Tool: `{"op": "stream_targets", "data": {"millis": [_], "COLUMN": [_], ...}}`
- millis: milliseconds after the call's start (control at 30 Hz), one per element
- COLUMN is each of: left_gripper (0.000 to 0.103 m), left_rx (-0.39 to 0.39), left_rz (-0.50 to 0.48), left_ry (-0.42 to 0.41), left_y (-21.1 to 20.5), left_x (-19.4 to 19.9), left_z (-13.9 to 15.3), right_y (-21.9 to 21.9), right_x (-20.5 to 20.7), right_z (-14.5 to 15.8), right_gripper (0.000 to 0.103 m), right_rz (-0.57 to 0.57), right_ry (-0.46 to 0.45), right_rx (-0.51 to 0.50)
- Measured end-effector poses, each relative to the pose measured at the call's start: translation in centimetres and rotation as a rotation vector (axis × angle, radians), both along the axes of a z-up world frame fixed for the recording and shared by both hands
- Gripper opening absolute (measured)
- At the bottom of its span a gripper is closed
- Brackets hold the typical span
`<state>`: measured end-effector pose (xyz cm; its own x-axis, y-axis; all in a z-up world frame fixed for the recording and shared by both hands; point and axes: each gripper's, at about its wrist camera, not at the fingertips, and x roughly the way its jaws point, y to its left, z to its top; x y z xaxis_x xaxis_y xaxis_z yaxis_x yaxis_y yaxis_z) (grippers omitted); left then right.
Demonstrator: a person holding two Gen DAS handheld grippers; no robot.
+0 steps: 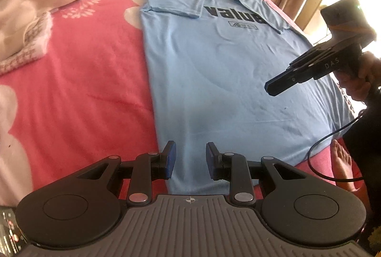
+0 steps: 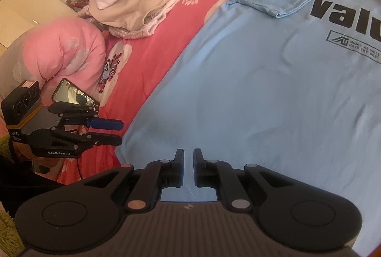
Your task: Fold clothes
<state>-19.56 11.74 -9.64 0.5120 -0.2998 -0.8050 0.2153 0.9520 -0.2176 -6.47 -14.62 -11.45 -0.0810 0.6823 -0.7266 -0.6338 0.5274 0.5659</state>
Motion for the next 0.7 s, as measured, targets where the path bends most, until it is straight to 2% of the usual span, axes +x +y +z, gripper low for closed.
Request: {"op": "stream_targets", "data": {"millis": [700], "left_gripper": [0.03], "left_rx": [0.008], "left_rz": [0.001], "left_ry": [0.017], "left_y": [-0.53], "left_x": [0.7], "left_z": [-0.3], "right_y": [0.78], "right_x": [-0.9], "right_z": [-0.06], "right_gripper": [0.008], "right_rz": [0.024], "right_ry": [-0.003], "right_rx": [-0.01]}}
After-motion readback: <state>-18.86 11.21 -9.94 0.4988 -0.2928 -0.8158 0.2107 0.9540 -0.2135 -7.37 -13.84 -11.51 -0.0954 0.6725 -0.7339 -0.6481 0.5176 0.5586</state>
